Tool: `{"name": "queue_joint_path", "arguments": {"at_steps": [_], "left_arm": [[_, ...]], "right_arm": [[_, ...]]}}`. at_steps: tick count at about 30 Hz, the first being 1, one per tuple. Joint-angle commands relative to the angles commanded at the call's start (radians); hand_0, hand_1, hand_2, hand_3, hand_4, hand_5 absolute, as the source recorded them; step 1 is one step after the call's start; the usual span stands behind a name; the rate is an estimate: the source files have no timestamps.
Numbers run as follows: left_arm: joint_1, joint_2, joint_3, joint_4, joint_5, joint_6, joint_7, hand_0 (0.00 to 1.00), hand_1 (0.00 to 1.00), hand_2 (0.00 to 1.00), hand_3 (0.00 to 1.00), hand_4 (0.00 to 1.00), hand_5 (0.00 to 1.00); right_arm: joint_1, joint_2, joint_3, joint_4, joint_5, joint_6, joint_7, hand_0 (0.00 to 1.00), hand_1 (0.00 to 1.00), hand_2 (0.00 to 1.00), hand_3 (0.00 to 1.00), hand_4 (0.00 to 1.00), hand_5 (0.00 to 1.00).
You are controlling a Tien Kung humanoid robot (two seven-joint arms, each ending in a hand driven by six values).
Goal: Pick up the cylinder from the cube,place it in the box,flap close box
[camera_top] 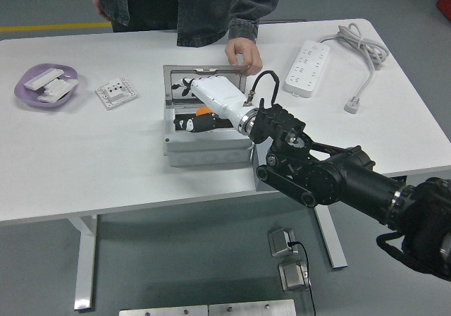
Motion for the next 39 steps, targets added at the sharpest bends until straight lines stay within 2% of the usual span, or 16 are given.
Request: {"name": "queue_joint_path", "arguments": {"at_steps": [12, 34, 39], "left_arm": [[0.025, 0.002, 0.013, 0.004, -0.034, 0.003, -0.010, 0.699, 0.726, 0.699, 0.790, 0.622, 0.803], [0.013, 0.007, 0.009, 0.006, -0.027, -0.006, -0.013, 0.697, 0.724, 0.696, 0.783, 0.620, 0.802], [0.003, 0.009, 0.007, 0.010, -0.022, -0.012, -0.022, 0.697, 0.724, 0.696, 0.783, 0.620, 0.802]], "right_arm": [[0.043, 0.000, 0.061, 0.041, -0.008, 0.038, -0.026, 0.711, 0.629, 0.706, 0.818, 0.767, 0.429], [0.102, 0.000, 0.137, -0.069, 0.036, 0.050, -0.007, 0.710, 0.617, 0.701, 0.808, 0.753, 0.450], [0.102, 0.000, 0.151, -0.127, 0.047, 0.052, 0.003, 0.710, 0.617, 0.701, 0.808, 0.753, 0.450]]}}
